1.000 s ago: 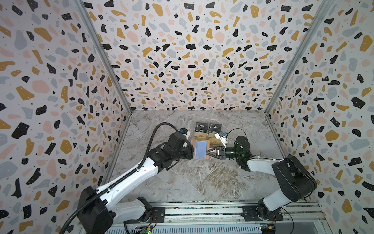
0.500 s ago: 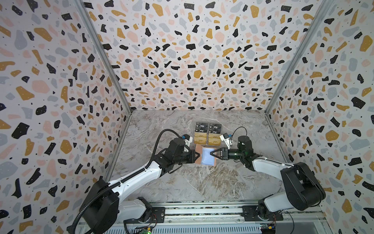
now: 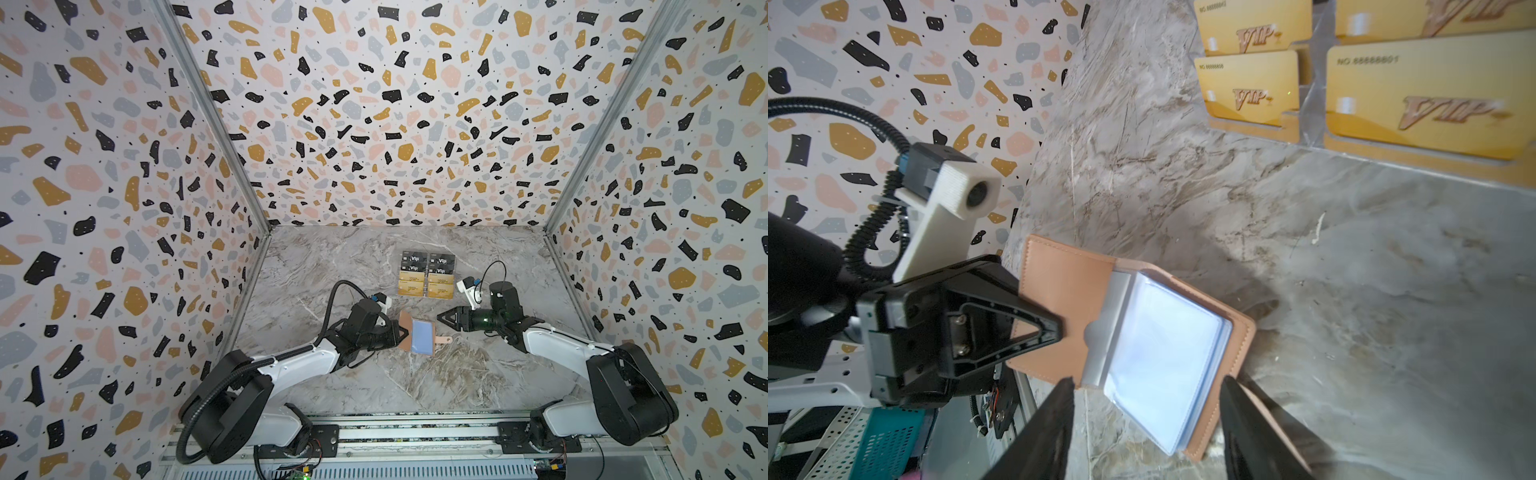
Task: Insert credit cards into a card holder
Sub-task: Open the card holder at the center of the table.
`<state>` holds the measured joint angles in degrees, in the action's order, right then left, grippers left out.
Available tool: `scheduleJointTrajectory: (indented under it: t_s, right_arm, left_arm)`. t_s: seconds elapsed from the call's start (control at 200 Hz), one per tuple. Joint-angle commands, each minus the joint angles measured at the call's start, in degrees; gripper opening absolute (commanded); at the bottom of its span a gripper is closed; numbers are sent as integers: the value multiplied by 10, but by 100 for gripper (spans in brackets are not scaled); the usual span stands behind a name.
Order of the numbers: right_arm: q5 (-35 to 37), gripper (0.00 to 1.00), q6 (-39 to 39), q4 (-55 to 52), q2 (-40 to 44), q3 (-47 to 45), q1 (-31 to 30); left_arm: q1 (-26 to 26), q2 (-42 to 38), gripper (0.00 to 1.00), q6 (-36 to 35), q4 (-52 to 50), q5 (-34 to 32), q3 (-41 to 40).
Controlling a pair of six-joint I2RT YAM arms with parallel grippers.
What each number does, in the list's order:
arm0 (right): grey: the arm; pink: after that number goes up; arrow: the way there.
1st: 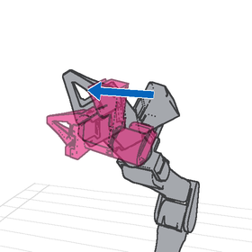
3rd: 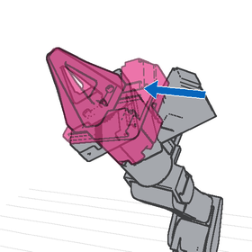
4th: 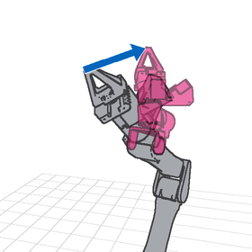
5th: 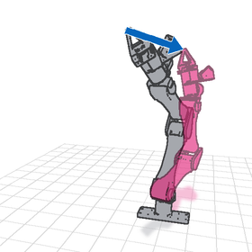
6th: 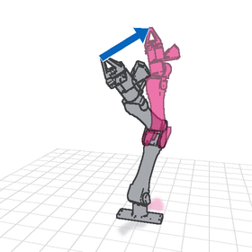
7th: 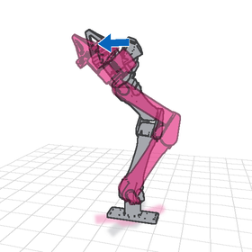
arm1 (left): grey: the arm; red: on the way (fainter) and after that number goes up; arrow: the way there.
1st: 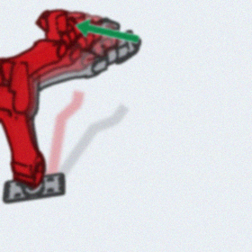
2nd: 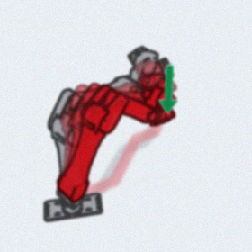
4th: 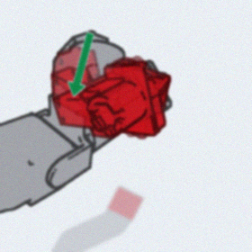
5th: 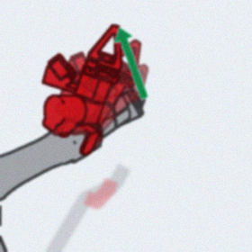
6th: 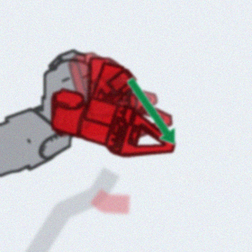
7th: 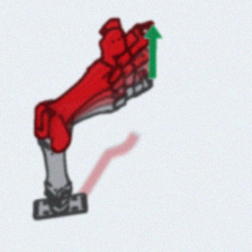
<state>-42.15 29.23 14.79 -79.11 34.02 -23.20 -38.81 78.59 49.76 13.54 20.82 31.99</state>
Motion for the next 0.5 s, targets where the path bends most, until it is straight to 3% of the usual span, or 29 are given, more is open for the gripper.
scheduleJointTrajectory:
  t_s: [0.0,0.185,0.255,0.496]
  right_arm:
    - [19,52,-5,0,9,7,-24]
    - [16,47,18,55,-24,-24,-51]
    - [11,45,26,74,-42,-27,-59]
    - [17,43,32,75,-63,-11,-84]
  left_arm:
    - [5,11,0,5,60,13,-13]
    - [18,31,0,-16,39,14,-26]
    - [20,41,6,-26,36,14,-28]
    - [34,17,53,-85,-67,-23,-8]
